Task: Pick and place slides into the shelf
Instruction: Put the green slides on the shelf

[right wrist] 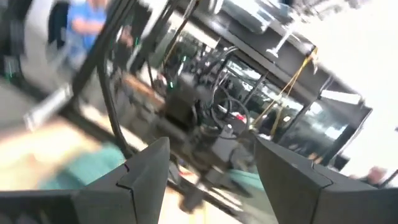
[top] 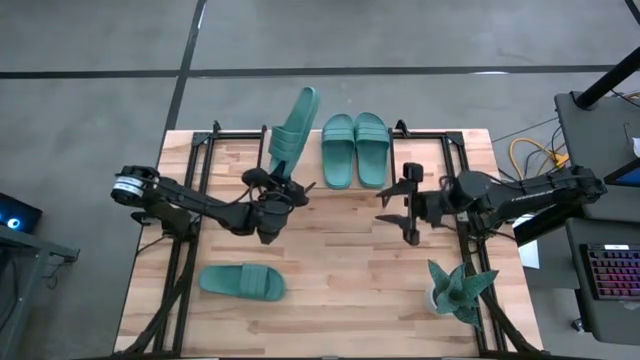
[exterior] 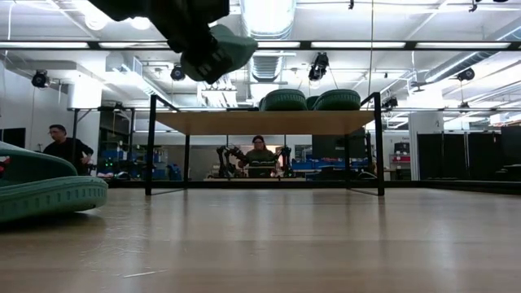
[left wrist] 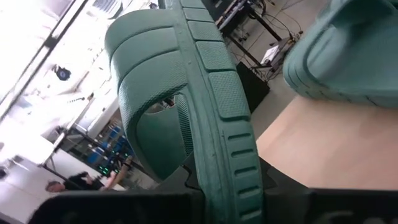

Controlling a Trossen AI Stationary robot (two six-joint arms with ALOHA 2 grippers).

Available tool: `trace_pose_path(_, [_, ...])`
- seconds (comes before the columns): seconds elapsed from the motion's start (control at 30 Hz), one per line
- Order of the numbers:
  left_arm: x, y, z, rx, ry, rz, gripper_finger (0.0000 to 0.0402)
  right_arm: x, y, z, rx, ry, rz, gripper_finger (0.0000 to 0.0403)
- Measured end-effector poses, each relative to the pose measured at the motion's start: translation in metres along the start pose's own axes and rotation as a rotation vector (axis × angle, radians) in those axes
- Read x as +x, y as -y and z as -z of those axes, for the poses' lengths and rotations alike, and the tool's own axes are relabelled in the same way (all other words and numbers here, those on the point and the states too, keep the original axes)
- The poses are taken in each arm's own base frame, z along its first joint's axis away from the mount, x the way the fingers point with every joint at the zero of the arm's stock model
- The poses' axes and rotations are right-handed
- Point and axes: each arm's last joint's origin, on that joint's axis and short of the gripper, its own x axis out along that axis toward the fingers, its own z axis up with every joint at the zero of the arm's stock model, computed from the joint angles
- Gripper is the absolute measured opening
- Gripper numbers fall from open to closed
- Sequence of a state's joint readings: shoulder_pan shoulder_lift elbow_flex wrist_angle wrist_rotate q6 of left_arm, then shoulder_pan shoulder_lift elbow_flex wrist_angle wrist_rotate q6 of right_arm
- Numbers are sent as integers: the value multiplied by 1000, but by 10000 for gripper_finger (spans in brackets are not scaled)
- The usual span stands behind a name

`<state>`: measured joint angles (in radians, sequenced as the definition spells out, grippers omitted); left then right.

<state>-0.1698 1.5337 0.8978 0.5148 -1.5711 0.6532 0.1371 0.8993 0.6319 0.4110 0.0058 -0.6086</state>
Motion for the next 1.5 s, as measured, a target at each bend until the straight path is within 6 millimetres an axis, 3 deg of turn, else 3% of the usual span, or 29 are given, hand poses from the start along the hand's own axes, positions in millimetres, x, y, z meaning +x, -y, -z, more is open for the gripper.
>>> trace_pose_path(0.23, [-8,-3,-1,82,17,16,19,8,1,9,-473,-193,119,226])
trace_pose_path(0.47, [-22,-2,-3,171,93,88,19,39,6,18,-736,-499,208,226])
trace_pose_path(0.9, [-30,-2,-3,218,159,149,18,104,29,37,-834,-771,114,226])
trace_pose_path(1.07, [-32,-1,-3,223,166,155,18,121,45,33,-832,-817,109,226])
trace_pose_path(1.2, [-34,0,-1,242,171,159,18,129,56,32,-840,-856,82,226])
trace_pose_path(1.5, [-38,-2,-1,237,181,167,18,131,76,50,-845,-990,48,226])
